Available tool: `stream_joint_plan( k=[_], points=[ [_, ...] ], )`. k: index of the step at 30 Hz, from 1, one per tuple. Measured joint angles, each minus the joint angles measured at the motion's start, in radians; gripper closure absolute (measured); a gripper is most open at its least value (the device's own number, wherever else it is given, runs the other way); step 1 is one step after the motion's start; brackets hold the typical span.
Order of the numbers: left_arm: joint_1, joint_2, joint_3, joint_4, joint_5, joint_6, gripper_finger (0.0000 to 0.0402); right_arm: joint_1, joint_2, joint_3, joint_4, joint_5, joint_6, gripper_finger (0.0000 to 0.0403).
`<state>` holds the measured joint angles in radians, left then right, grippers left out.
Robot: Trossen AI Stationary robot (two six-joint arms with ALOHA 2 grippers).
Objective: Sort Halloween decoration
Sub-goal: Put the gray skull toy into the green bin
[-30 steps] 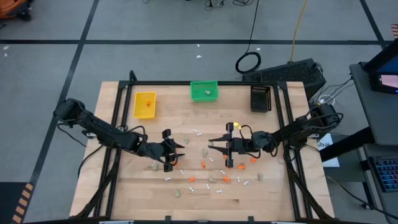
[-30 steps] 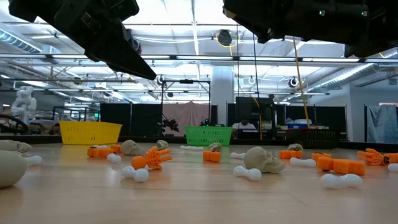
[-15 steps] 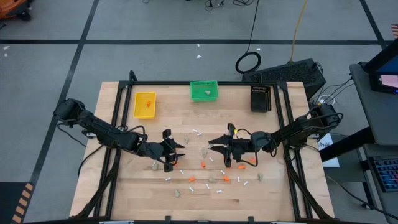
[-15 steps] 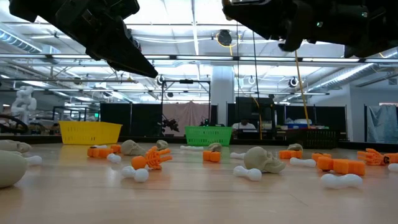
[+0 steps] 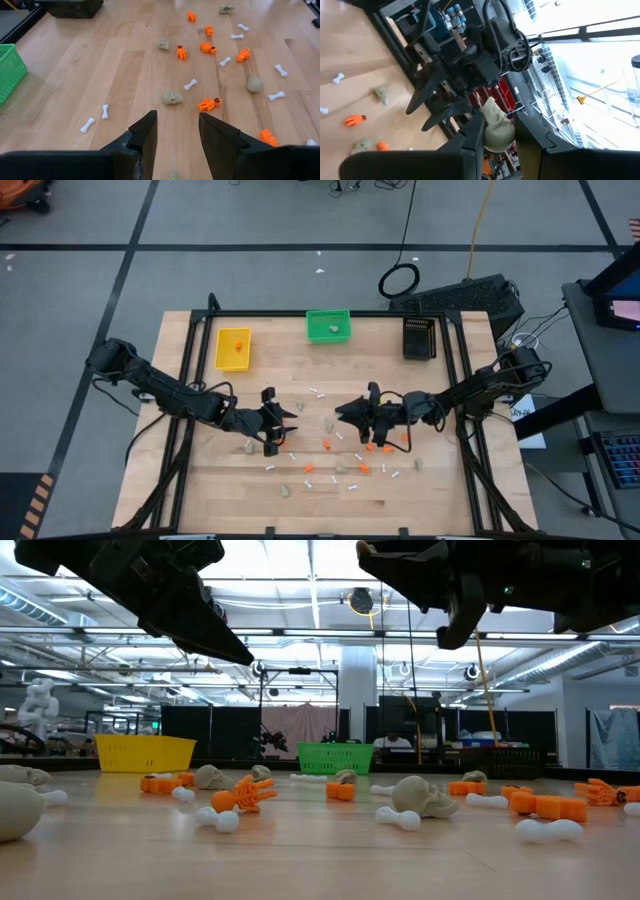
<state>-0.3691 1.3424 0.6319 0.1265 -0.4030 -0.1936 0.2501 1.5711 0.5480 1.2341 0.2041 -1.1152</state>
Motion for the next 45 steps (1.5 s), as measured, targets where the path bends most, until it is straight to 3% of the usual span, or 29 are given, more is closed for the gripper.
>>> stream_joint_plan(
  k=[20,45],
  points=[
    [0.0,0.0,0.0,0.0,0.0,0.017,0.0259,0.0,0.0,0.0,-0.015,0.004,-0.026,0.0338],
    [0.0,0.0,0.0,0.0,0.0,0.017,0.0259,-0.003,0.0,0.0,-0.014,0.005,0.093,0.0338]
  ],
)
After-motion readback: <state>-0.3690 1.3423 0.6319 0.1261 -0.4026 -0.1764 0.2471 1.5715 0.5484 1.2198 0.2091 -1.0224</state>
